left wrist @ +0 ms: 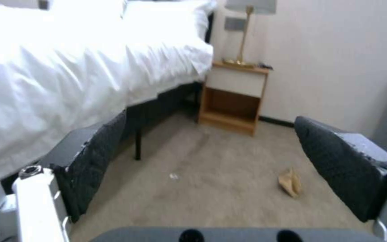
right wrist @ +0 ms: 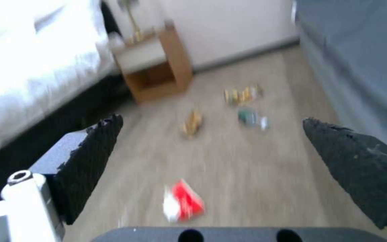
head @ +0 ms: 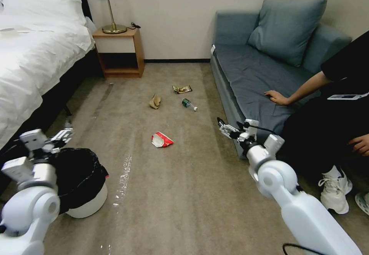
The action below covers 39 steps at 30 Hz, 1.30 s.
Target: Pick up the trash bin, then pick up the garbage on the floor and place it into the trash bin.
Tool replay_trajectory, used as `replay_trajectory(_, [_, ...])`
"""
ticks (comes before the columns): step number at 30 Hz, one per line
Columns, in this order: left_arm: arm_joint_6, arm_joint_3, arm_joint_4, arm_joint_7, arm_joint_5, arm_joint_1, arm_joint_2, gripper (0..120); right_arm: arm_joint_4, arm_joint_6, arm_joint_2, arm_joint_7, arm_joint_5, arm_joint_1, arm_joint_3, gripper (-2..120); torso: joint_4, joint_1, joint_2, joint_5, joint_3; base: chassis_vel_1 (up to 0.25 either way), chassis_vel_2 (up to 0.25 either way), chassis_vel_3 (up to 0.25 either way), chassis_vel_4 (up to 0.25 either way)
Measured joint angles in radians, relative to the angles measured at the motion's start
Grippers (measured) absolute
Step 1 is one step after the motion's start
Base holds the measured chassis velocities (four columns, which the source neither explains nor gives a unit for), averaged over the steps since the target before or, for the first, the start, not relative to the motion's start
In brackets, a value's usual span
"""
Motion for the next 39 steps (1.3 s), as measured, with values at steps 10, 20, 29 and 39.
replay_trajectory(10, [-0.051,-0.268,-0.088,0.156,0.062,0.133,-0.157,100,0.113,0.044,-0.053,-0.049,-0.107,-0.12,0.004,100,0.0,0.0,0.0,-0.0002,0.001,0.0,0.0,0.0,0.0])
replay_trajectory(20, [-0.119,-0.323,0.084,0.27,0.042,0.273,0.017,100,0.103,0.048,-0.043,-0.053,-0.169,-0.18,-0.005,100,-0.0007,0.0,0.0,-0.0002,0.001,0.0,0.0,0.0,0.0])
replay_trajectory(29, [-0.105,-0.306,0.109,0.269,0.005,0.266,0.089,100,0.083,0.054,-0.033,-0.052,-0.185,-0.178,-0.004,100,-0.0005,0.0,0.0,-0.0004,0.001,0.0,0.0,0.0,0.0])
replay_trajectory(39, [-0.084,-0.316,0.114,0.264,-0.018,0.275,0.147,100,0.055,0.057,-0.032,-0.051,-0.184,-0.162,-0.01,100,-0.0005,0.0,0.0,-0.0002,0.001,0.0,0.0,0.0,0.0])
